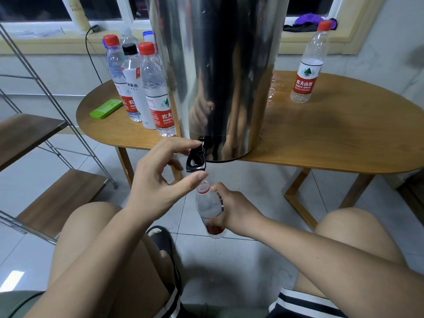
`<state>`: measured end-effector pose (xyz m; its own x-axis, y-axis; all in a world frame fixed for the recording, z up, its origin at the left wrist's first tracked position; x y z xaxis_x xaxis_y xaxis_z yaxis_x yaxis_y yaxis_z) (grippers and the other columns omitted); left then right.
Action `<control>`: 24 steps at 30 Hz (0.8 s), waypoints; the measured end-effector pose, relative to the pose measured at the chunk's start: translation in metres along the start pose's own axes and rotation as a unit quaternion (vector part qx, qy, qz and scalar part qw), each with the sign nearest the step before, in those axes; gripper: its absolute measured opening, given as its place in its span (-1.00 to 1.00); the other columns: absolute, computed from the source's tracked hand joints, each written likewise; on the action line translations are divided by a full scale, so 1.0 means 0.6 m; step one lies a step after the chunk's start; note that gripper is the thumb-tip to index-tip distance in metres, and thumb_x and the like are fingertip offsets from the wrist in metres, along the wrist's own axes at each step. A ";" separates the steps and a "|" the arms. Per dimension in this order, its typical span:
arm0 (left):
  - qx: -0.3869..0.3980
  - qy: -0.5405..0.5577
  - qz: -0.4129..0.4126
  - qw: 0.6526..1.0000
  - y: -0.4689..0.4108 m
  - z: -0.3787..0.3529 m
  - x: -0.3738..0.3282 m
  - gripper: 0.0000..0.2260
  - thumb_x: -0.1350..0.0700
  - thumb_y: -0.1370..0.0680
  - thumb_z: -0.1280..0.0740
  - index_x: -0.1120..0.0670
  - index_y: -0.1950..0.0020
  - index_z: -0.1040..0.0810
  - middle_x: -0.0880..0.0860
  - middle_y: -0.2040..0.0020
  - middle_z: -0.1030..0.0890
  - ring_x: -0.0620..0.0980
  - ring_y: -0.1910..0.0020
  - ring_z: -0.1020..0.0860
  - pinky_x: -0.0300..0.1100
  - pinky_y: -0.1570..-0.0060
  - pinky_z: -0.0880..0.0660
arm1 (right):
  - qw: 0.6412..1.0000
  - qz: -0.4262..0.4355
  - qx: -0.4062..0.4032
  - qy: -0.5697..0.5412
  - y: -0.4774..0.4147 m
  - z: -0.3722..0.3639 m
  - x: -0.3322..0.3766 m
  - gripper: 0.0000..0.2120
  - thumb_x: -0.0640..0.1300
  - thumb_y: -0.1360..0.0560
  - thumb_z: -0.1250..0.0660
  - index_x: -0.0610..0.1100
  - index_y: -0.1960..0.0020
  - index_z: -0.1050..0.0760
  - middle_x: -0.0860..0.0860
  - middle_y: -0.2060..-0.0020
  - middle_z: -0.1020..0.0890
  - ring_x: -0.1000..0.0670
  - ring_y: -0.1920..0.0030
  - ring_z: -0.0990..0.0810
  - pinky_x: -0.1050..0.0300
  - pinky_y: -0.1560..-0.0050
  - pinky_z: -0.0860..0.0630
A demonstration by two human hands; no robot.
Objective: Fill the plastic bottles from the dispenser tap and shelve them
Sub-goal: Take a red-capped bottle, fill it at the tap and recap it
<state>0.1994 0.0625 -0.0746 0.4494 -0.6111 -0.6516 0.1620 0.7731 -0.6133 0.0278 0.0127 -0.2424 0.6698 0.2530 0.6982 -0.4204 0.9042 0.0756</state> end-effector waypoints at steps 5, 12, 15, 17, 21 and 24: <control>-0.001 -0.001 0.001 1.000 0.000 0.000 0.000 -0.58 -0.09 -0.59 -0.52 0.05 -0.38 -0.63 0.00 -0.24 -0.67 0.11 -0.25 -0.63 -0.11 -0.02 -0.55 | 1.000 -0.002 0.003 -0.002 0.000 0.000 -0.001 -0.36 0.15 -0.34 -0.65 0.13 -0.24 -0.34 0.07 -0.06 -0.68 -0.08 -0.02 -0.66 -0.12 -0.05 -0.65; 0.001 -0.006 0.000 1.000 0.000 0.000 0.000 -0.58 -0.08 -0.59 -0.51 0.08 -0.38 -0.63 0.01 -0.24 -0.67 0.12 -0.25 -0.63 -0.11 -0.02 -0.55 | 1.000 -0.004 0.006 0.004 0.000 0.001 0.001 -0.37 0.15 -0.33 -0.64 0.12 -0.23 -0.34 0.06 -0.06 -0.68 -0.10 -0.03 -0.65 -0.14 -0.04 -0.64; 0.001 -0.006 -0.001 1.000 -0.001 0.000 -0.001 -0.58 -0.09 -0.59 -0.51 0.08 -0.38 -0.63 0.00 -0.24 -0.67 0.11 -0.25 -0.63 -0.13 -0.03 -0.55 | 1.000 -0.004 0.006 0.004 0.000 0.001 0.001 -0.36 0.14 -0.33 -0.65 0.12 -0.23 -0.34 0.06 -0.06 -0.68 -0.11 -0.03 -0.65 -0.14 -0.05 -0.64; 0.000 -0.004 -0.002 1.000 -0.001 0.000 -0.001 -0.59 -0.08 -0.59 -0.51 0.06 -0.38 -0.63 -0.01 -0.24 -0.67 0.10 -0.25 -0.63 -0.14 -0.03 -0.55 | 1.000 -0.008 0.005 0.000 0.000 0.000 0.000 -0.37 0.14 -0.33 -0.65 0.13 -0.22 -0.34 0.06 -0.05 -0.68 -0.10 -0.01 -0.66 -0.14 -0.05 -0.64; -0.001 -0.001 -0.002 1.000 0.000 0.001 -0.003 -0.59 -0.08 -0.59 -0.52 0.04 -0.38 -0.62 -0.02 -0.24 -0.67 0.10 -0.24 -0.63 -0.14 -0.03 -0.55 | 1.000 -0.015 0.008 -0.002 0.001 -0.001 0.000 -0.38 0.15 -0.31 -0.63 0.15 -0.19 -0.33 0.06 -0.04 -0.68 -0.09 0.00 -0.66 -0.14 -0.04 -0.65; -0.001 -0.004 -0.004 1.000 0.000 0.001 -0.005 -0.60 -0.08 -0.59 -0.51 0.02 -0.38 -0.62 -0.03 -0.24 -0.67 0.09 -0.24 -0.63 -0.15 -0.03 -0.55 | 1.000 -0.015 0.009 -0.005 0.001 -0.001 0.001 -0.37 0.16 -0.31 -0.63 0.16 -0.21 -0.34 0.07 -0.06 -0.68 -0.09 -0.02 -0.66 -0.14 -0.04 -0.65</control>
<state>0.1983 0.0642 -0.0723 0.4542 -0.6166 -0.6431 0.1644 0.7674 -0.6197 0.0283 0.0134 -0.2424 0.6763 0.2223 0.7023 -0.4116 0.9047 0.1100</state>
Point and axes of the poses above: each hand's wrist, its own y-axis away from the middle knuckle, its own z-axis out of the back of the hand, x = y × z, the point moved 7 cm from there along -y, towards the middle knuckle
